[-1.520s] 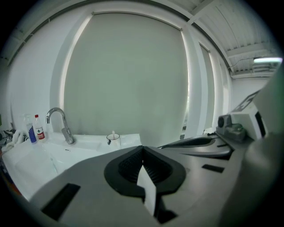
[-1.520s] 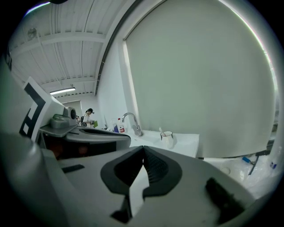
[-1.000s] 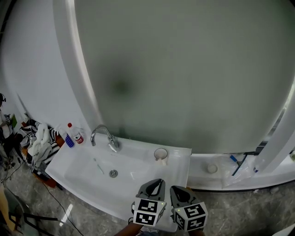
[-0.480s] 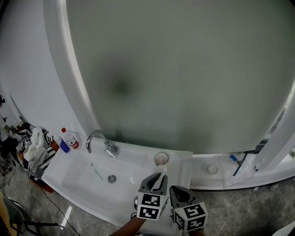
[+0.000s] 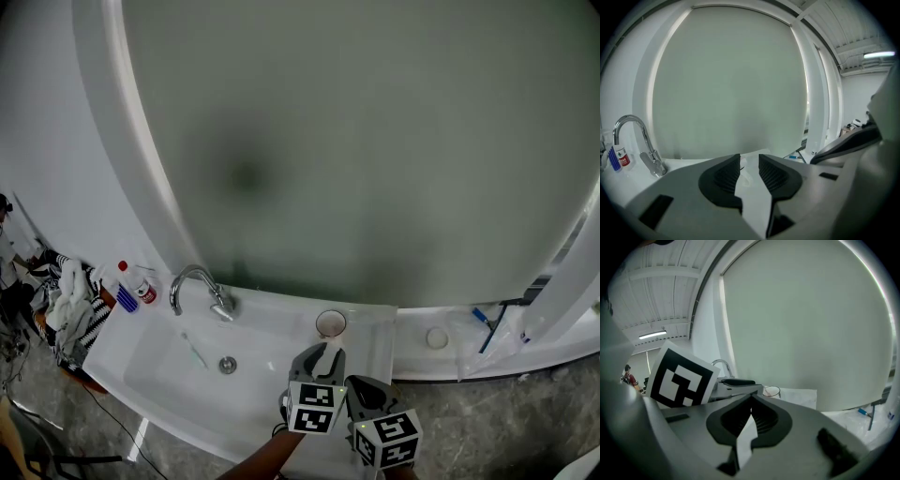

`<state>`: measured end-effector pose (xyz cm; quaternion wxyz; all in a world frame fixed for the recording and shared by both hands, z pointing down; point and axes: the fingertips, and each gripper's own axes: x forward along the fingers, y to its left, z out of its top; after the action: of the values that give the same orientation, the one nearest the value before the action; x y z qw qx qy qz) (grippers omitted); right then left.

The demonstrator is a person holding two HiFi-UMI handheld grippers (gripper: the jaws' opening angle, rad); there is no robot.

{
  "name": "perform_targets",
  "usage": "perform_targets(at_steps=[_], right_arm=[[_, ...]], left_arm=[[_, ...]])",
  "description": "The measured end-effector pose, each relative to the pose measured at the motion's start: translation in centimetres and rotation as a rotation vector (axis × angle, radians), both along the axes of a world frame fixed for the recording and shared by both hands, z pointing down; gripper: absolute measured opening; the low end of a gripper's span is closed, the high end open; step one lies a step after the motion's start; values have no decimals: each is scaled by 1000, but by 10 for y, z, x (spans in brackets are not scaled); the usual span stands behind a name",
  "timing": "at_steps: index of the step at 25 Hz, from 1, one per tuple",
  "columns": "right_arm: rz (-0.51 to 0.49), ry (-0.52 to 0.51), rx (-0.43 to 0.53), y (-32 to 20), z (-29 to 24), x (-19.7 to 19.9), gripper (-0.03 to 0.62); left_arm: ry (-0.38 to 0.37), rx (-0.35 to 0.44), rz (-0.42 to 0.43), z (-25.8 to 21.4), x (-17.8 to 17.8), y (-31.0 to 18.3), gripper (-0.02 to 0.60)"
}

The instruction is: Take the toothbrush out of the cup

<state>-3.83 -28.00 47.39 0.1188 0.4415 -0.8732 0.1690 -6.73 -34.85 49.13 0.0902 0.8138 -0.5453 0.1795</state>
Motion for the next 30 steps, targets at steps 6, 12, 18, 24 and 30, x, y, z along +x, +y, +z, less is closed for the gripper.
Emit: perform_targets(at_steps=[6,12,18,24,30], right_arm=[[31,-1,-15,-10,8,6,11],[62,-2,-20,-19,11,13,11],[74,1,-33,-23,18,15,11],[86,5,-41,-30,23,20,12],[88,12,-59,-33,29,24,11]], left_arm=[[10,9,-15,11,-3,-18,132],[12,-10,-26,25,-7,-31,132],[-5,-13,-23,40,-7,-39,132],[13,-6,-33,49,-10,-49,132],[14,-9,-43,56,-10,-55,113]])
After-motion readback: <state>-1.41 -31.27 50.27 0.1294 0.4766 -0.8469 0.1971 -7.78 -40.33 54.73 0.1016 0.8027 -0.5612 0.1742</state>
